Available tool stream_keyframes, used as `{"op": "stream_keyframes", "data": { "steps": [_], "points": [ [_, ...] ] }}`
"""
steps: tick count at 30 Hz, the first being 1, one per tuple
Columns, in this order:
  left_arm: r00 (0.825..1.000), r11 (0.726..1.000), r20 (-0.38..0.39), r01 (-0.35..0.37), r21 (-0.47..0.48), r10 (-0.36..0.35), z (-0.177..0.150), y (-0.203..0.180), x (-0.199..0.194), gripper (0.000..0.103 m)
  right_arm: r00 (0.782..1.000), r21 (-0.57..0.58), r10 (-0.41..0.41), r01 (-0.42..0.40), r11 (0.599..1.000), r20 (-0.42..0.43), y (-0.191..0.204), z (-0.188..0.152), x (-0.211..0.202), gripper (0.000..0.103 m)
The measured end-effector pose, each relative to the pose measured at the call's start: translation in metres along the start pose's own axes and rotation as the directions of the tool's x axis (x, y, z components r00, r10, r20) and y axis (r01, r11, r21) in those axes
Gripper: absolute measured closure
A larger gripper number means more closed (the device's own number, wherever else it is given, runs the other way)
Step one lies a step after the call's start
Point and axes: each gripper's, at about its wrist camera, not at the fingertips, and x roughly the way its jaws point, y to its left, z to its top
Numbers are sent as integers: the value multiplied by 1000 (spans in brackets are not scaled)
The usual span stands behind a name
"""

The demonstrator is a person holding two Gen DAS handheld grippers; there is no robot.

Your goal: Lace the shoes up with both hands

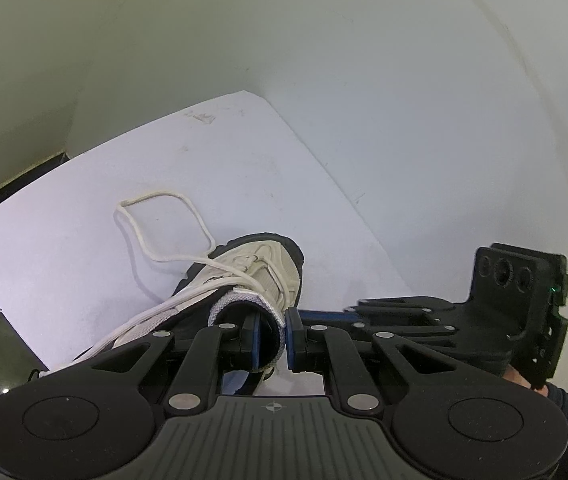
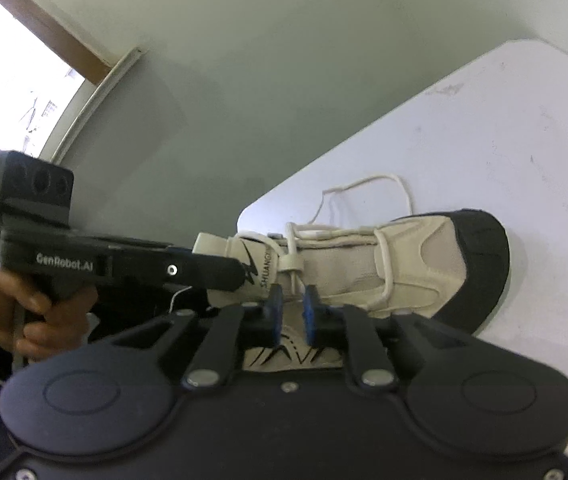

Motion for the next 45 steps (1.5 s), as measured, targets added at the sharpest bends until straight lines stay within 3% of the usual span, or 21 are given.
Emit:
{"op": "stream_keyframes", "data": {
  "steps": [5, 8, 10, 11, 13, 15, 16, 19, 22, 23, 25, 30, 38, 41, 45],
  "points": [
    [1000, 1000, 4, -21, 12, 20, -1, -2, -2, 94, 995, -115, 34, -44, 992, -88, 26, -26, -14, 103],
    [999, 998, 4, -49, 27, 49, -5, -5, -5, 94, 977, -163, 68, -102, 981, -201, 38, -53, -15, 103],
    [997, 996, 7, -77, 39, 77, -10, -8, -10, 94, 952, -186, 75, -135, 973, -296, 42, -74, -11, 103],
    [994, 993, 9, -106, 55, 106, -14, -12, -15, 94, 953, -195, 61, -123, 973, -298, 43, -76, -12, 98],
    [987, 984, 9, -158, 83, 157, -21, -18, -22, 90, 965, -203, 19, -74, 976, -261, 39, -77, -19, 91],
    [965, 955, 5, -260, 139, 262, -32, -31, -34, 87, 987, -128, 0, -20, 992, -161, 27, -66, -28, 77],
    [960, 949, 12, -278, 151, 279, -36, -35, -39, 83, 993, -76, -7, -2, 997, -115, 20, -60, -31, 74],
    [942, 927, 31, -335, 169, 335, -50, -45, -58, 72, 999, 44, -10, 12, 999, -50, 3, -35, -22, 74],
    [915, 898, 36, -400, 182, 401, -58, -52, -74, 59, 999, 133, 21, -16, 991, -38, -4, -23, -2, 74],
    [910, 893, 43, -412, 183, 412, -60, -53, -81, 55, 999, 166, 35, -29, 986, -32, -6, -22, 4, 81],
    [915, 897, 62, -402, 184, 398, -62, -51, -95, 54, 998, 220, 59, -56, 974, -7, -8, -25, 10, 102],
    [909, 886, 87, -417, 200, 408, -68, -35, -138, 53, 998, 248, -9, -8, 969, 67, 19, -57, -1, 103],
    [916, 896, 80, -402, 191, 393, -89, 4, -183, 51, 993, 276, -117, 106, 955, 24, 85, -139, 1, 103],
    [925, 902, 67, -379, 206, 373, -99, 14, -196, 51, 991, 293, -132, 120, 948, 21, 107, -160, 1, 103],
    [921, 888, 61, -388, 246, 385, -109, 21, -213, 51, 985, 304, -172, 167, 938, -11, 130, -174, 10, 100]
  ]
}}
